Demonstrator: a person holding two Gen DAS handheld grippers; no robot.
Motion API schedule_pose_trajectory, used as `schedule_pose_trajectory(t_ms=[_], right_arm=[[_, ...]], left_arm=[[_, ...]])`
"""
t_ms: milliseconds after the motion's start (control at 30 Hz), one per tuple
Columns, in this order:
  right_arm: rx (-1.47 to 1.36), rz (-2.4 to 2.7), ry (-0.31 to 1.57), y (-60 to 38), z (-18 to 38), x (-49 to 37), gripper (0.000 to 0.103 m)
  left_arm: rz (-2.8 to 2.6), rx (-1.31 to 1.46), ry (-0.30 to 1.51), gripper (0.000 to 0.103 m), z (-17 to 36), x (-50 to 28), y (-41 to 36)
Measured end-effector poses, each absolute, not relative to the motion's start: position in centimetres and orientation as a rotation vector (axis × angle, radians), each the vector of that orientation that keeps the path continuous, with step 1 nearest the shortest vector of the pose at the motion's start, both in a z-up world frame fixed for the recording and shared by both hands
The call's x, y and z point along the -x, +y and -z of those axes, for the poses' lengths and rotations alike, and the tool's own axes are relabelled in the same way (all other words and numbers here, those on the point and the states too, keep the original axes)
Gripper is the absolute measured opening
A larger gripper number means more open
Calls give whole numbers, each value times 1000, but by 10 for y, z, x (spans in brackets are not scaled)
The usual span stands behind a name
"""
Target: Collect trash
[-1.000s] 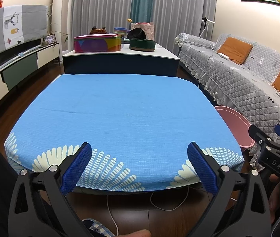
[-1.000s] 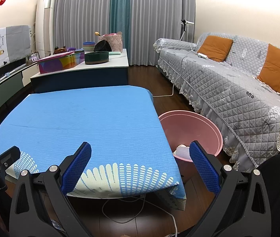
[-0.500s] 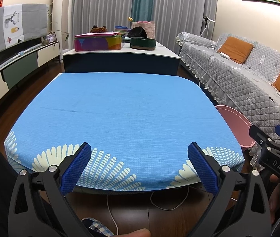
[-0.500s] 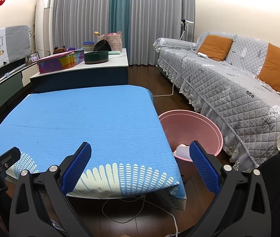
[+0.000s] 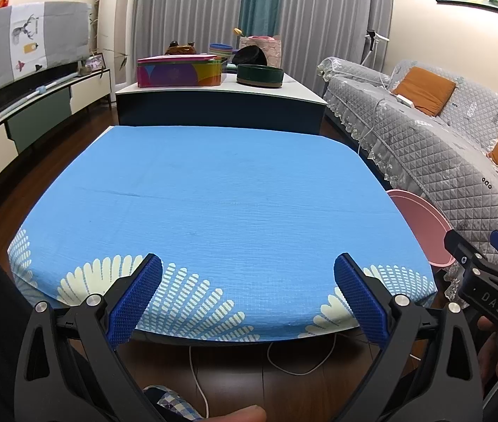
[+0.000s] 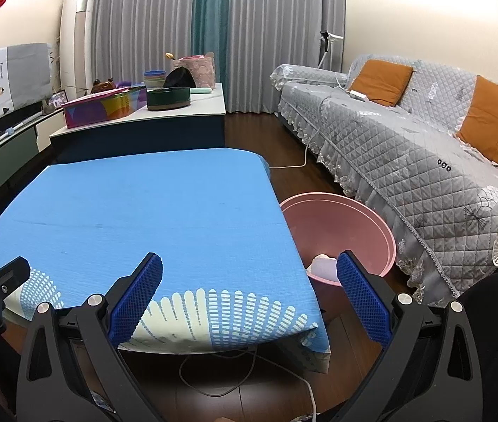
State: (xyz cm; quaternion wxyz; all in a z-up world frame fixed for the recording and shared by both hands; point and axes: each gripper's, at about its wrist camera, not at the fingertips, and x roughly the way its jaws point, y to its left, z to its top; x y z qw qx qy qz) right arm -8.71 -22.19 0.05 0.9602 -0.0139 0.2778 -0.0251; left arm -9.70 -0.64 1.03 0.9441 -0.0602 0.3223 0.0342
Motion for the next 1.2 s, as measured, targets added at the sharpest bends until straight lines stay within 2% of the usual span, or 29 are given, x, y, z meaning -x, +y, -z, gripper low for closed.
schedule_pose_trajectory(t_ms=[1200], right_arm=[[64, 81, 552, -212, -6, 77, 98]], left_arm=[[-78, 111, 641, 95, -17, 89, -5]])
